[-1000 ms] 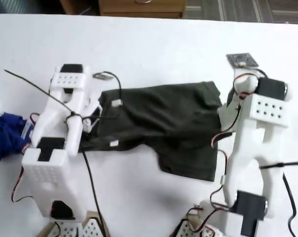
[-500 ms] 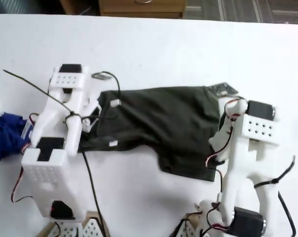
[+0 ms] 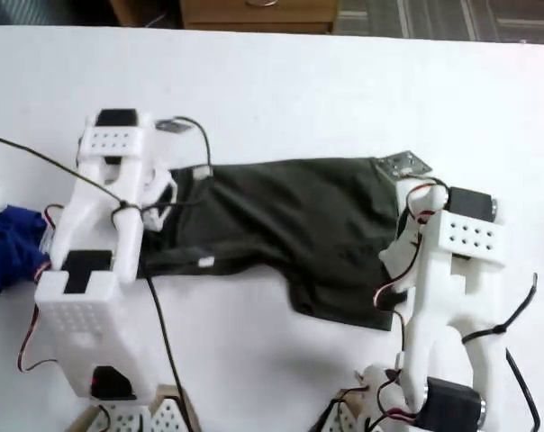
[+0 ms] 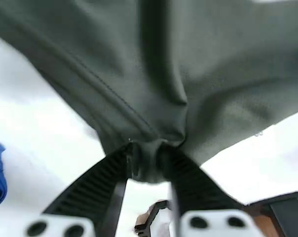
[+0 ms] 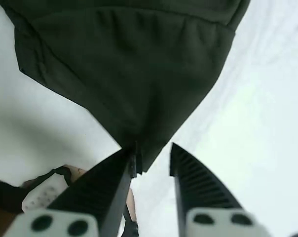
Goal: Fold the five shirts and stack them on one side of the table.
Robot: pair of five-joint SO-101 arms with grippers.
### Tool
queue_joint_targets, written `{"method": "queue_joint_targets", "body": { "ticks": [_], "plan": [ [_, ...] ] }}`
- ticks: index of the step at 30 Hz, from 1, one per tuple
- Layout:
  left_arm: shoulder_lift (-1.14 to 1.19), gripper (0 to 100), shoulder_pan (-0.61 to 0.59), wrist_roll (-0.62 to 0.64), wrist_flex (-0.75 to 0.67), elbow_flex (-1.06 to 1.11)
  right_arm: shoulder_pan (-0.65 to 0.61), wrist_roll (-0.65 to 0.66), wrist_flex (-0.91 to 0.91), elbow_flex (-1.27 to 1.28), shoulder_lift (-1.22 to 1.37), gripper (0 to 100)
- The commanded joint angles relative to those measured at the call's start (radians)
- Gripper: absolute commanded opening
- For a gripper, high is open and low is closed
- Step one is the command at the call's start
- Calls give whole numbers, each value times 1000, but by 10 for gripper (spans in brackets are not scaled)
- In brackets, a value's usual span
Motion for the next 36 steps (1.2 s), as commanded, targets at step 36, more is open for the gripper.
{"method": "queue_joint_targets", "body": {
  "ticks": [36],
  "plan": [
    [350,24,-32,454,-219,-558,-232,-336,-460,-623,509,18]
  ]
}}
